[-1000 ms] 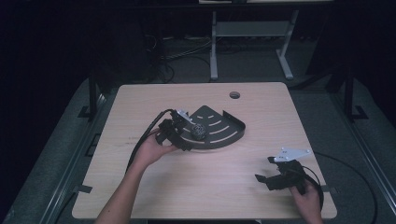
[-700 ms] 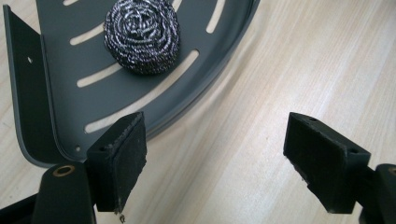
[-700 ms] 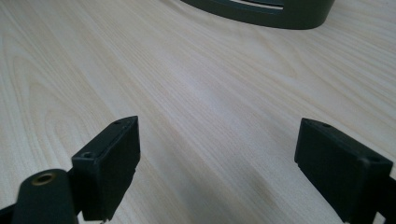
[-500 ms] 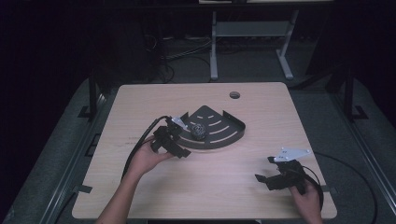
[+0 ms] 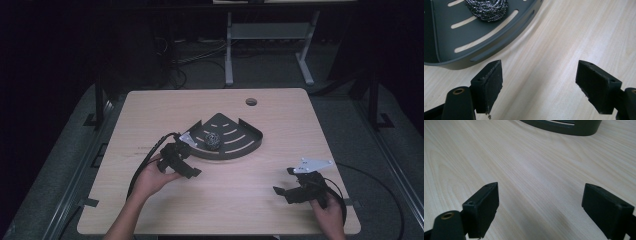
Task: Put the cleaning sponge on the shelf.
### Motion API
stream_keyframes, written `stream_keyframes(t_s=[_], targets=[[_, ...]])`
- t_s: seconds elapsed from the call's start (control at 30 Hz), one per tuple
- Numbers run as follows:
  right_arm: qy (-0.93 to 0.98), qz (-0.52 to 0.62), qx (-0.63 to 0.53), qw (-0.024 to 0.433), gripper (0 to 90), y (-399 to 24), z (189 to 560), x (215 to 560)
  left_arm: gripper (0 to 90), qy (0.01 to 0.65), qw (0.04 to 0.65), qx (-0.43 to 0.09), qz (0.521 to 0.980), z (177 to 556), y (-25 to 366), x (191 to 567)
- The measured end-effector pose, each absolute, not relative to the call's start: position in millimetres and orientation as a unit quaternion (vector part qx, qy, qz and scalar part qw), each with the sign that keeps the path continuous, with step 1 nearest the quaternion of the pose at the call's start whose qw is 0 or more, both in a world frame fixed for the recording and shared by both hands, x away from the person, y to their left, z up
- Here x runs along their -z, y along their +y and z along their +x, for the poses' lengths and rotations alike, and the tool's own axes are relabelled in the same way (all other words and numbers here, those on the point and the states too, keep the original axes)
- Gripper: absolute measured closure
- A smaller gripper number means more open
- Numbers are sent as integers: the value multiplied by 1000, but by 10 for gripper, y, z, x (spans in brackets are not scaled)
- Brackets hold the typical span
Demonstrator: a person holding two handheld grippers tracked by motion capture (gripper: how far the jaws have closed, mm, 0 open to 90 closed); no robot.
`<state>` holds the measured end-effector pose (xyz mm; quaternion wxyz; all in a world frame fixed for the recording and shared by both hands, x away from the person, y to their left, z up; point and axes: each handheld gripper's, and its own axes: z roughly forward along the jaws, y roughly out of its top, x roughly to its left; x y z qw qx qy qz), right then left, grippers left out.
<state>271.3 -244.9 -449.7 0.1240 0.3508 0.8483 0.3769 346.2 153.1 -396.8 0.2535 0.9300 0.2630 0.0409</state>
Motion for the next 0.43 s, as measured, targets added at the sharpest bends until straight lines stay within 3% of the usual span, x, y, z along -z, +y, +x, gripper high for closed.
stream_keyframes(t_s=[0.43], targets=[[846,350,-384,122,138,-2445,2718,4489,230,268,259,-44,927,3199,1732,3977]])
